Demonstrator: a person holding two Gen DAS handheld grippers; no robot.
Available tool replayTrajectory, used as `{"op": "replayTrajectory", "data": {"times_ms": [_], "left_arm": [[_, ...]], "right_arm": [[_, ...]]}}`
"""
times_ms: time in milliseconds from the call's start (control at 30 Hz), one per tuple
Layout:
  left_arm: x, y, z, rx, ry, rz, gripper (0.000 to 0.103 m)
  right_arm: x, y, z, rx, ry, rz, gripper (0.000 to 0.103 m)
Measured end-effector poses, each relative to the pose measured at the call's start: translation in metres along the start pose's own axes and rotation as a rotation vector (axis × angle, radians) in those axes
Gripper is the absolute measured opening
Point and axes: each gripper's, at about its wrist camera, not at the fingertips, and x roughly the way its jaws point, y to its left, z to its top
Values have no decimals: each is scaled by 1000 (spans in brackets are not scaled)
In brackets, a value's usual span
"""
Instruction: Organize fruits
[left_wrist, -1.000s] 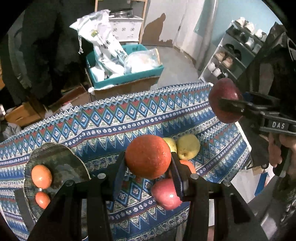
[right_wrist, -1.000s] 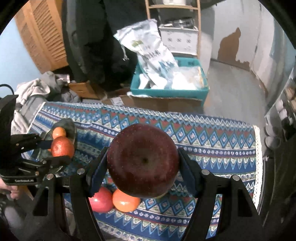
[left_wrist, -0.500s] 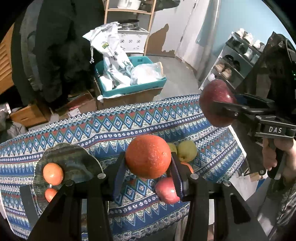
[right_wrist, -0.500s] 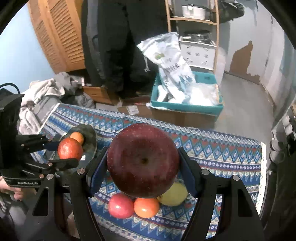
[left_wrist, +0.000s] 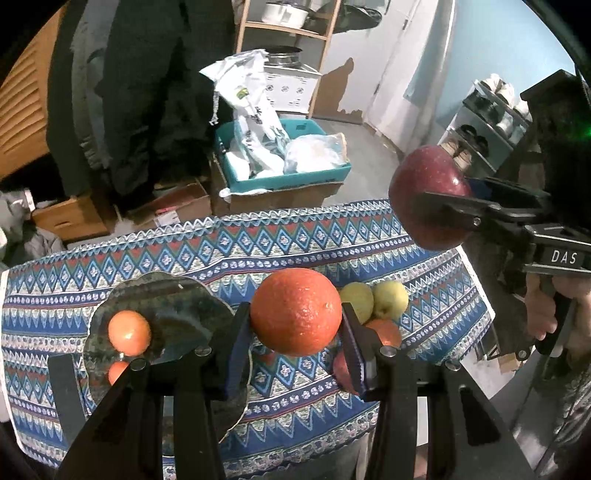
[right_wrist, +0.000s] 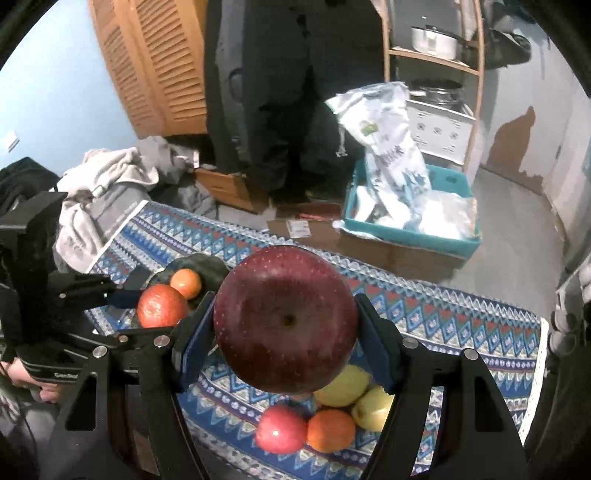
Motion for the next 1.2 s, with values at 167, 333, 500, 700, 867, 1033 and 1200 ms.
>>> {"op": "replayTrajectory", "data": {"times_ms": [167, 333, 500, 700, 867, 1033, 1200], "left_arm": [[-7, 17, -5, -28, -10, 10, 47], [-12, 34, -12, -59, -10, 26, 47], [-17, 53, -20, -94, -10, 40, 47], [-20, 77, -30, -138, -8, 67, 47], [-15, 97, -40, -171, 18, 87, 47], [-6, 116, -55, -207, 54, 106, 47], [6, 130, -71, -230, 104, 121, 47]], "right_arm": [[10, 19, 8, -25, 11, 16, 72], [27, 39, 15, -47, 38, 40, 72], [45, 64, 22, -76, 64, 76, 72], [66, 85, 28, -94, 100, 112, 72], [93, 100, 31, -87, 152, 140, 72], [120, 112, 29, -92, 200, 152, 72], [149, 124, 19, -98, 271, 168, 72]]}}
